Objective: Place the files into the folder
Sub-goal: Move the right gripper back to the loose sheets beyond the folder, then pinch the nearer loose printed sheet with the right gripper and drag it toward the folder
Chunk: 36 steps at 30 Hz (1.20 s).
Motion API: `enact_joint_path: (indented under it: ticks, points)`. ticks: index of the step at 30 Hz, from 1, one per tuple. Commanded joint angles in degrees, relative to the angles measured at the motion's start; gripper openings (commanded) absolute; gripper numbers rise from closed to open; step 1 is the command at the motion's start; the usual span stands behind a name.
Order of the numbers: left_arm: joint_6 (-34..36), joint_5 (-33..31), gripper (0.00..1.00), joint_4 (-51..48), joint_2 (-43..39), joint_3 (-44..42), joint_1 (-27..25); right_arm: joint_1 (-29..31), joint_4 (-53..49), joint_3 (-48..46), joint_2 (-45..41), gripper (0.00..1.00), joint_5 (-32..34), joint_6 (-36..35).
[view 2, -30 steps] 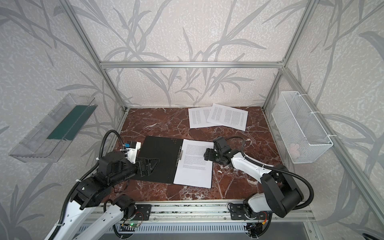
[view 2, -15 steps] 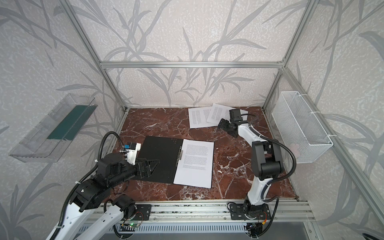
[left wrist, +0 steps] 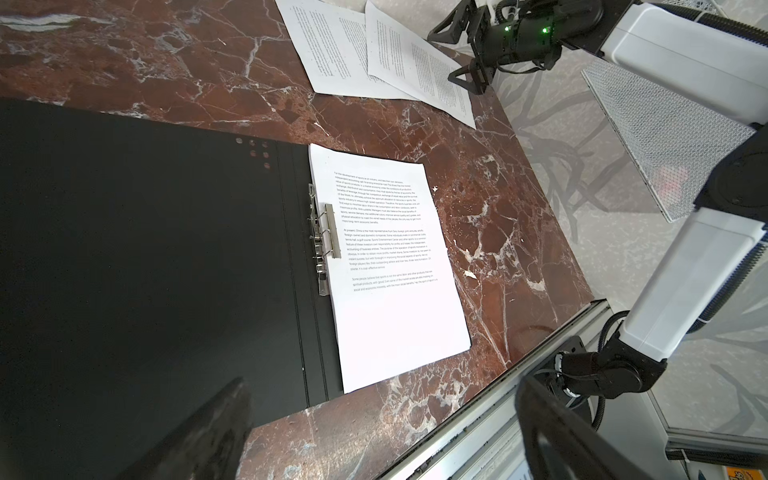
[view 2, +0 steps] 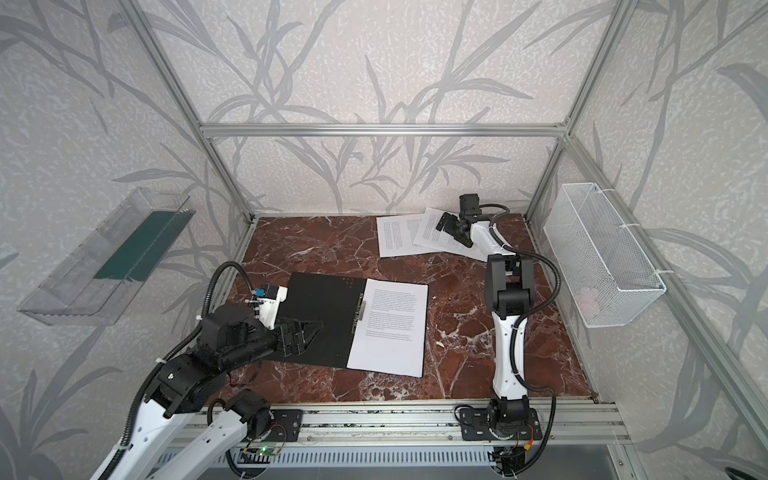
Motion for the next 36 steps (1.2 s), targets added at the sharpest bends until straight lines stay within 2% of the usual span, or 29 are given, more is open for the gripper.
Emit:
enact_joint_path:
  ticks: [1,5,19,29,36]
  points:
    - [1.14,1.01,0.99,1.01,0.24,-0.40,0.11,-0.72,-6.99,6.60,4.21,0.99,-0.86,-0.98]
    - [1.19,1.27,0.99,1.00,0.55,-0.47,0.20,-0.73,-9.06,9.65,6.95,1.00,-0.67,-1.15]
    - [1.24,1.76,0.99,1.12,0.86,-0.47,0.20,-2.29,-12.67,5.96,6.96,0.99,-0.41,0.67]
    - [1.21,2.24,0.99,1.37,0.25,-0.41,0.20,-5.57,-8.36,-13.69,-5.19,0.97,0.05,0.44]
    - [1.15,3.40,0.99,1.87,0.15,-0.59,0.20,-7.30,-6.47,-29.64,-19.00,0.97,5.56,-2.75]
